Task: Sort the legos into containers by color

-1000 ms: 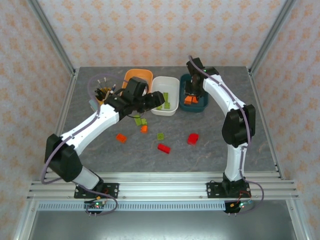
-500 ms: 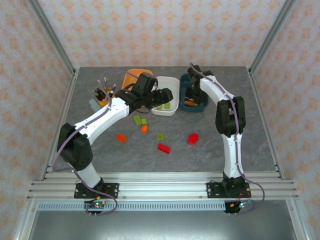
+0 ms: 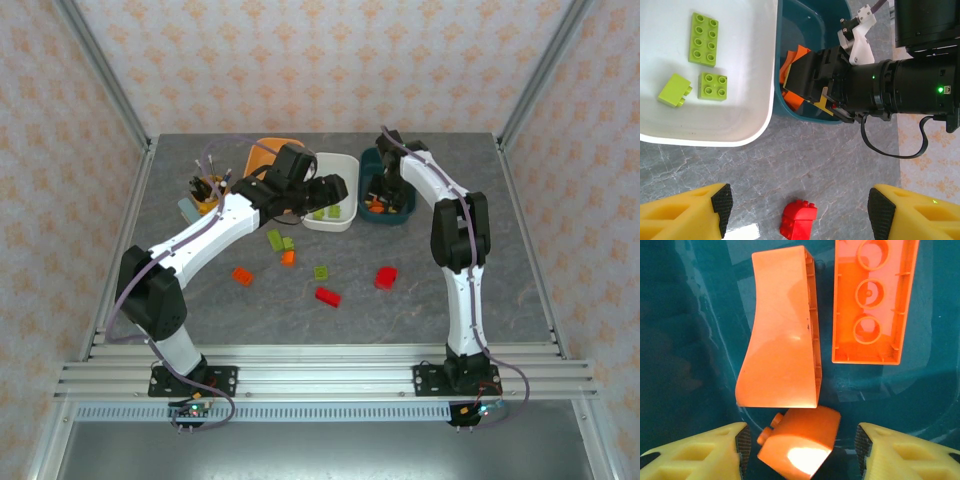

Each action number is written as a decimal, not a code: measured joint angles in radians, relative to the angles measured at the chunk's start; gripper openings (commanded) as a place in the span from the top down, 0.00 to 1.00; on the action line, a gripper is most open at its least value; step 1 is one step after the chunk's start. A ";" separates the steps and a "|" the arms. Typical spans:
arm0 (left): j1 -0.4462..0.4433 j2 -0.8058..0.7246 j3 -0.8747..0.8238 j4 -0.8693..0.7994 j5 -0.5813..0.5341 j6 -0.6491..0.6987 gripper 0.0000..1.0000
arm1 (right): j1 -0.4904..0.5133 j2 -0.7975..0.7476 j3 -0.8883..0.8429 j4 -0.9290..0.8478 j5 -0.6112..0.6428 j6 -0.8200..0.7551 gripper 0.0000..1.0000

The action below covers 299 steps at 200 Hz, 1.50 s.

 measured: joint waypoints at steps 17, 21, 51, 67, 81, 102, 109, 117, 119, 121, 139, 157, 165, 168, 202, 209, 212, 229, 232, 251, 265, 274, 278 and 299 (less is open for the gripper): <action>0.000 0.000 0.000 0.000 0.000 0.003 0.25 | 0.000 -0.002 0.011 -0.002 0.000 -0.002 0.45; 0.000 0.000 0.000 0.000 0.000 0.003 0.25 | 0.000 -0.002 0.012 -0.002 0.000 -0.002 0.45; 0.000 -0.015 -0.005 -0.014 -0.011 0.003 0.25 | 0.000 -0.034 0.013 -0.007 0.013 -0.006 0.46; 0.000 -0.046 -0.019 -0.032 -0.025 0.003 0.25 | 0.000 -0.084 0.002 -0.003 0.024 -0.008 0.46; 0.000 -0.090 -0.042 -0.059 -0.043 0.003 0.24 | 0.001 -0.172 -0.042 0.013 0.038 -0.011 0.46; 0.000 -0.169 -0.085 -0.110 -0.076 0.003 0.24 | 0.014 -0.363 -0.173 0.069 0.066 -0.014 0.46; 0.000 -0.196 -0.104 -0.127 -0.088 0.003 0.24 | 0.024 -0.429 -0.225 0.093 0.073 -0.015 0.46; 0.000 -0.224 -0.128 -0.145 -0.097 0.003 0.24 | 0.042 -0.518 -0.298 0.128 0.081 -0.015 0.45; 0.000 -0.231 -0.134 -0.147 -0.100 0.003 0.24 | 0.048 -0.540 -0.318 0.140 0.085 -0.015 0.45; 0.000 -0.238 -0.141 -0.152 -0.103 0.003 0.24 | 0.053 -0.559 -0.338 0.151 0.084 -0.016 0.45; 0.000 -0.293 -0.212 -0.193 -0.128 0.006 0.25 | 0.110 -0.731 -0.520 0.237 0.084 -0.021 0.45; 0.000 -0.328 -0.282 -0.241 -0.162 0.014 0.25 | 0.173 -0.861 -0.704 0.319 0.064 -0.022 0.44; 0.000 -0.336 -0.310 -0.262 -0.177 0.017 0.25 | 0.201 -0.901 -0.776 0.344 0.053 -0.023 0.44; 0.001 -0.339 -0.319 -0.269 -0.184 0.018 0.25 | 0.212 -0.912 -0.800 0.353 0.049 -0.023 0.44; 0.067 -0.312 -0.391 -0.300 -0.213 -0.009 0.25 | 0.335 -0.971 -1.009 0.441 0.009 -0.021 0.43; 0.088 -0.287 -0.389 -0.299 -0.220 -0.018 0.25 | 0.356 -0.976 -1.039 0.466 0.000 -0.021 0.42; 0.095 -0.272 -0.385 -0.299 -0.222 -0.023 0.25 | 0.362 -0.977 -1.050 0.476 -0.004 -0.019 0.42; 0.132 -0.161 -0.330 -0.308 -0.235 -0.051 0.25 | 0.389 -0.981 -1.098 0.546 -0.014 -0.019 0.41; 0.135 -0.137 -0.315 -0.309 -0.238 -0.054 0.25 | 0.391 -0.981 -1.106 0.563 -0.016 -0.018 0.40; 0.146 0.019 -0.200 -0.323 -0.252 -0.081 0.25 | 0.396 -0.980 -1.127 0.636 -0.018 -0.018 0.38; 0.146 0.115 -0.122 -0.333 -0.264 -0.099 0.25 | 0.396 -0.963 -1.110 0.663 -0.018 -0.019 0.37; 0.146 0.165 -0.078 -0.344 -0.272 -0.112 0.25 | 0.396 -0.941 -1.086 0.673 -0.019 -0.019 0.37; 0.146 0.186 -0.058 -0.352 -0.275 -0.116 0.25 | 0.396 -0.929 -1.072 0.678 -0.019 -0.018 0.36; 0.146 0.282 0.032 -0.402 -0.306 -0.138 0.25 | 0.396 -0.892 -1.020 0.701 -0.019 -0.014 0.34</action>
